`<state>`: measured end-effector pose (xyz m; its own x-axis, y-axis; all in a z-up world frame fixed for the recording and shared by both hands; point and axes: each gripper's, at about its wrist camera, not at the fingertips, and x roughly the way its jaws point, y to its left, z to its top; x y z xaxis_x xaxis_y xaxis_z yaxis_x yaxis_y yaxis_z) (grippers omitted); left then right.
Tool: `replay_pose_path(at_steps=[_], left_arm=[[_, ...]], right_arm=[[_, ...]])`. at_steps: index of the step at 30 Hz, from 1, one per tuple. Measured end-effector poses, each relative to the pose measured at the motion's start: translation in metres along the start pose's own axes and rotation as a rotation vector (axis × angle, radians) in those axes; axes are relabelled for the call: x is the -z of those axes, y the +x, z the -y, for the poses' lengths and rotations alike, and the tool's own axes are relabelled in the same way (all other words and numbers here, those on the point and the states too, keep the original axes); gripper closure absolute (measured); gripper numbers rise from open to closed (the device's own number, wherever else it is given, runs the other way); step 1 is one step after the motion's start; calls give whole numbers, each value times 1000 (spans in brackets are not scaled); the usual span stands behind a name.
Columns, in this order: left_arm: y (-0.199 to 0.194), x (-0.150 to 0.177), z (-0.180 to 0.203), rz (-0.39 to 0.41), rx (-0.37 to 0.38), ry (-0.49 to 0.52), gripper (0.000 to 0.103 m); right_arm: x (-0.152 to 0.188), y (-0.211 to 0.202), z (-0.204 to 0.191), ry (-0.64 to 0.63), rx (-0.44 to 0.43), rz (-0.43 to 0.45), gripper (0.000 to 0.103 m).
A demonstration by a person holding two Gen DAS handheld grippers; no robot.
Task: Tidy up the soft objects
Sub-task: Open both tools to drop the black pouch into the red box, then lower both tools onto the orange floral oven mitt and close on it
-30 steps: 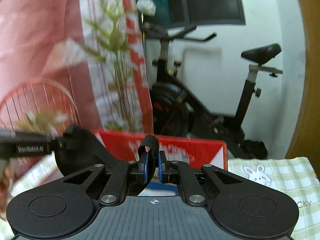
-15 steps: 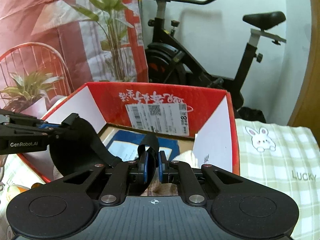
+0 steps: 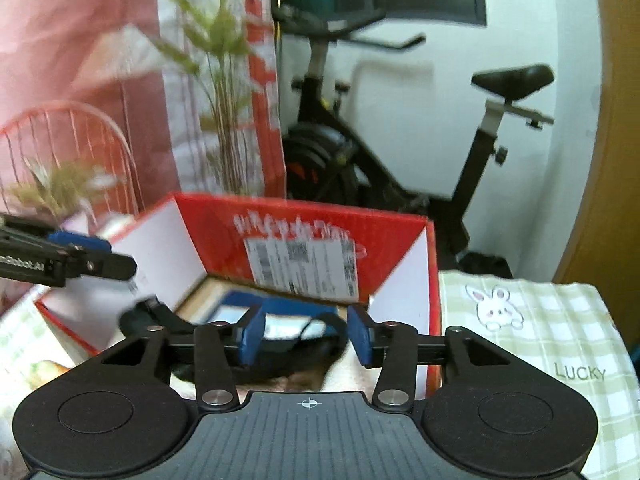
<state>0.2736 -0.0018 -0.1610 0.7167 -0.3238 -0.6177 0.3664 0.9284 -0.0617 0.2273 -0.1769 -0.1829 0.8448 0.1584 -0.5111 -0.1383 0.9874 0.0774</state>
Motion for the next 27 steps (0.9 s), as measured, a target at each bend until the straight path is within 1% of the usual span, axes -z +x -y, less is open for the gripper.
replay_pose_path(at_steps=[2, 4, 7, 10, 14, 17, 21, 24, 27], left_arm=[[-10, 2, 0, 21, 6, -5, 41], [-20, 5, 2, 36, 21, -5, 41], [-34, 12, 9, 49, 50, 6, 41], [-45, 21, 16, 58, 63, 20, 41], [-57, 35, 18, 69, 81, -1, 41], [-65, 46, 18, 76, 84, 5, 41], [-73, 61, 16, 73, 108, 8, 41], [-75, 71, 10, 71, 116, -6, 42], [-72, 81, 5, 55, 118, -23, 42]], right_arm=[[3, -12, 1, 6, -4, 45, 51], [7, -24, 3, 5, -12, 76, 51], [14, -40, 3, -7, -24, 97, 51], [21, -54, 1, -17, -31, 107, 51], [29, -71, -3, -13, -33, 129, 52], [38, -85, -3, 0, -28, 147, 52], [53, -100, 0, 17, -36, 161, 51], [65, -109, 0, 1, -30, 169, 51], [78, -114, 0, -11, -31, 159, 51]])
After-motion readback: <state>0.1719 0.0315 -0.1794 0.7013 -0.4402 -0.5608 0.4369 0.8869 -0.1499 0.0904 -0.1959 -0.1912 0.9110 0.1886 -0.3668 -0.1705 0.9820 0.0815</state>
